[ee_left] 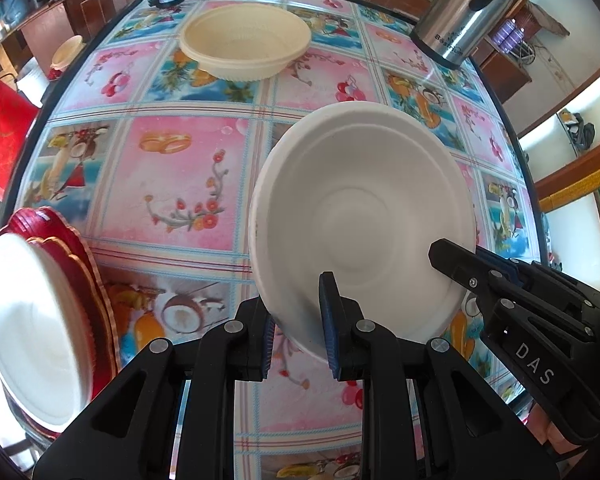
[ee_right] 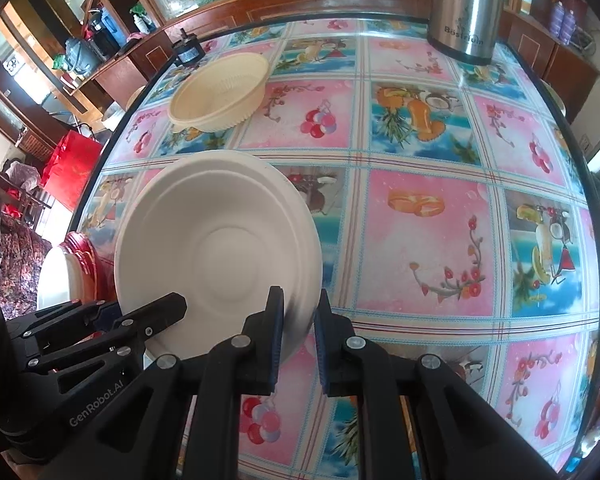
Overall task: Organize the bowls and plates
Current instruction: 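Carry the smaller white bowl with both grippers over the red stack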
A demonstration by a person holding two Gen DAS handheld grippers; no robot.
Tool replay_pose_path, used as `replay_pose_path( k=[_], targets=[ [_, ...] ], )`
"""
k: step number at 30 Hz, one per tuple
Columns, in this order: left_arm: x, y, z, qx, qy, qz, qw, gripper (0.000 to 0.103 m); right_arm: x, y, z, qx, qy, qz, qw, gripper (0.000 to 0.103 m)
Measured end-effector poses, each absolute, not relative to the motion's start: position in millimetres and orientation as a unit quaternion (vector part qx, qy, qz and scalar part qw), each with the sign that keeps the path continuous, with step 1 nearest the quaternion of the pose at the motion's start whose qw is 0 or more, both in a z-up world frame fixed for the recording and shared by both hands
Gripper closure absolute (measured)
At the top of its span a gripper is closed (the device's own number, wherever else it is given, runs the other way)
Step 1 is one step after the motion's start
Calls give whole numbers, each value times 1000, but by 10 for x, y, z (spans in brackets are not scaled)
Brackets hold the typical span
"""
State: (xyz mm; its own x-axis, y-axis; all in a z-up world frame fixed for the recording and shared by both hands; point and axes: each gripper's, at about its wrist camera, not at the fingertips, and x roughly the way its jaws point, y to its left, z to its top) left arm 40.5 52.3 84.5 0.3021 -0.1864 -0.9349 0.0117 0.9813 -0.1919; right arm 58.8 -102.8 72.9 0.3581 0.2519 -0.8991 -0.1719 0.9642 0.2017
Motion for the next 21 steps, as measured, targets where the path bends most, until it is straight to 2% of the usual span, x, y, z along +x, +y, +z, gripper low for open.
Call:
replay_pose_path(
  k=[21],
  targets=[
    [-185,1559,1224,-114,564,28,818,82,298,-8,1031,-14,530,231,816,88]
  ],
)
